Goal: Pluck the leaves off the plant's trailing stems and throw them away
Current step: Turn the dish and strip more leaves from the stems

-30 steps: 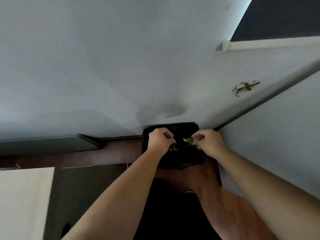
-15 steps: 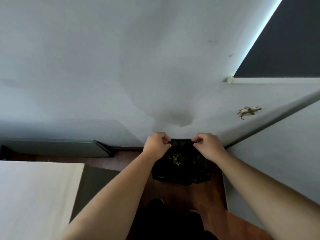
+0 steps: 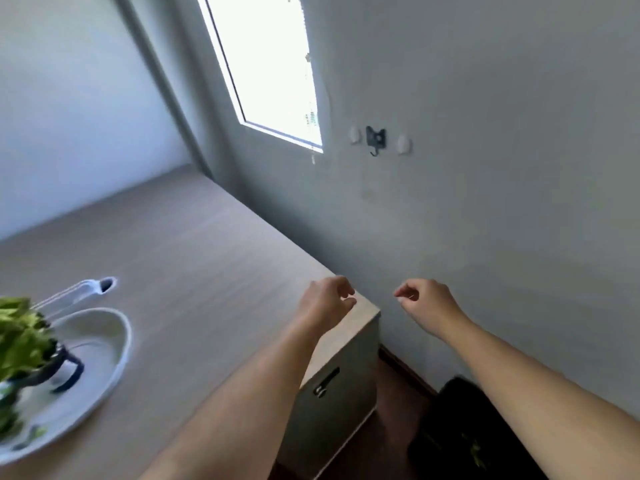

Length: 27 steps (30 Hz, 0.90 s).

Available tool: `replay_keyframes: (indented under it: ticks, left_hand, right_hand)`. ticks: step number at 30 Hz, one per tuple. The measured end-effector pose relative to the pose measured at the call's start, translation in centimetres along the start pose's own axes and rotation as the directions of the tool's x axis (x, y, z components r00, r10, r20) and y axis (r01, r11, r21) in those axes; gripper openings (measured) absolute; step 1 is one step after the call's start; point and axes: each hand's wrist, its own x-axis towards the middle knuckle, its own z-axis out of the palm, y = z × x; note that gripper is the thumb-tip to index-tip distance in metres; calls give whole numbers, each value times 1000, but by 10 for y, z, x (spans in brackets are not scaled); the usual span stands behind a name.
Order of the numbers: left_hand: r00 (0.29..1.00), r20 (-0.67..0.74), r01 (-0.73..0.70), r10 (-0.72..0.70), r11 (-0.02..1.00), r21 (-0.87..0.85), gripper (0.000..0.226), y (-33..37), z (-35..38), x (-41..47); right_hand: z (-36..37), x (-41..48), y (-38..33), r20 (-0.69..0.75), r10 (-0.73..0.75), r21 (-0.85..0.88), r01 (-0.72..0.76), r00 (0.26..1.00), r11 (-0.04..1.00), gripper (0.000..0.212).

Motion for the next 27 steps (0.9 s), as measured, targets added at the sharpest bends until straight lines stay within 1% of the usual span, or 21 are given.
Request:
replay_keyframes:
  ticks: [2,4,8,12,15,19,23,25,27]
  left_hand:
    - [992,-86,93,-92,996,1,16,-39,-43,-26]
    - [968,-162,195,-194,981,-12,16,-81,-82,-56]
    - [901,-243,364,-360,931,-31,15,-165,-141,-120]
    - [824,-286,493,-489,868,-61,13,-257,-190,-178]
    - [770,-271,586,-577,808,-56,14,-328,-219,-215]
    - [713,-264,660,-650,749,-63,15,-413,-253,-250]
    - [714,-203,680,-670,733,-27,23,-465,-261,-255]
    - [749,-141,656,-647,755,24,31,-477,-258,-246]
    - [796,-42,606,-604,792,81,39,-486,-253,-232]
  right_hand:
    - [29,-1,-51,82,-121,-31,123,989,992,14]
    - [64,-5,-101,151,-220,-35,227,964,973,13]
    - [137,-27,-184,258,-350,3,361,901,932,13]
    - [223,-52,-258,378,-418,-13,456,826,890,15]
    - [289,-71,-306,453,-448,-10,506,771,862,17]
    - [370,-89,-355,586,-455,-46,588,670,808,23]
    - [424,-94,-375,678,-398,-76,597,619,799,21]
    - [441,-92,-376,714,-372,-105,617,593,780,20]
    - [456,-88,-375,747,-329,-140,621,577,772,22]
